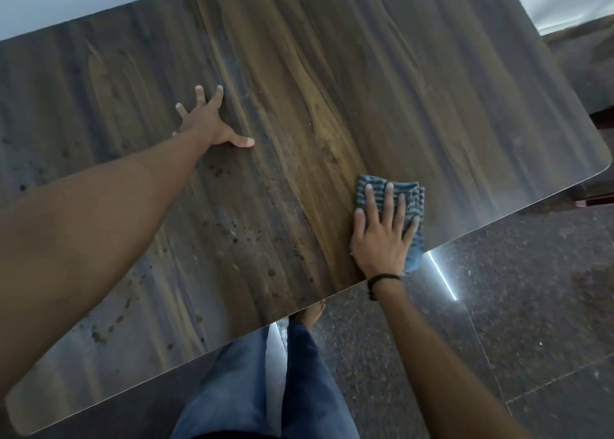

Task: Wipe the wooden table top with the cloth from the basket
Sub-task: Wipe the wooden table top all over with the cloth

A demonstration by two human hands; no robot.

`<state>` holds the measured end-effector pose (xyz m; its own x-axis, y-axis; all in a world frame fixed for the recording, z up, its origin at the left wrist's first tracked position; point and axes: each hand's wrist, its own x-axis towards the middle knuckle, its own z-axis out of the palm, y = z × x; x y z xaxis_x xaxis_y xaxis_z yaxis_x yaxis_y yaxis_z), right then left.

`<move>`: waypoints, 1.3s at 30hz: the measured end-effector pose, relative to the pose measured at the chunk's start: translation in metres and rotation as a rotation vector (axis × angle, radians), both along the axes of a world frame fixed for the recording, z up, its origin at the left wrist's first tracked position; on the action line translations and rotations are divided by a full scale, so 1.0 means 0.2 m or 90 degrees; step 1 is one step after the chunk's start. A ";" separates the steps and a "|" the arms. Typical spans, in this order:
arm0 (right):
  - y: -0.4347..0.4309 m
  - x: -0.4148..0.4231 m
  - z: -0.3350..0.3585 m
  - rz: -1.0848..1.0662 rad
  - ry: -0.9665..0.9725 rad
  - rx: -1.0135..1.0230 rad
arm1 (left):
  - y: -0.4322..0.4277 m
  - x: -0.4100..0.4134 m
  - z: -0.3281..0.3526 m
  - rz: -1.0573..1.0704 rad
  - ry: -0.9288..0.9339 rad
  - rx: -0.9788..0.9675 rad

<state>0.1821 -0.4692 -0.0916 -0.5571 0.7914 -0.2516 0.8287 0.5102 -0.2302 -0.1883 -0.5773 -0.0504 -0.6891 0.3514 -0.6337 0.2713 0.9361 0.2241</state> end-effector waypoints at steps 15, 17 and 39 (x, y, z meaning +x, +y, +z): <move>-0.36 0.02 0.00 0.384 -0.016 0.001 | -0.17 -0.21 0.03 -0.011 -0.011 -0.048; -0.25 0.03 -0.02 0.322 -0.014 -0.001 | -0.18 -0.20 0.03 -0.006 -0.008 -0.037; -0.03 -0.52 0.00 0.197 0.028 0.004 | -0.16 -0.17 0.05 0.006 -0.013 -0.028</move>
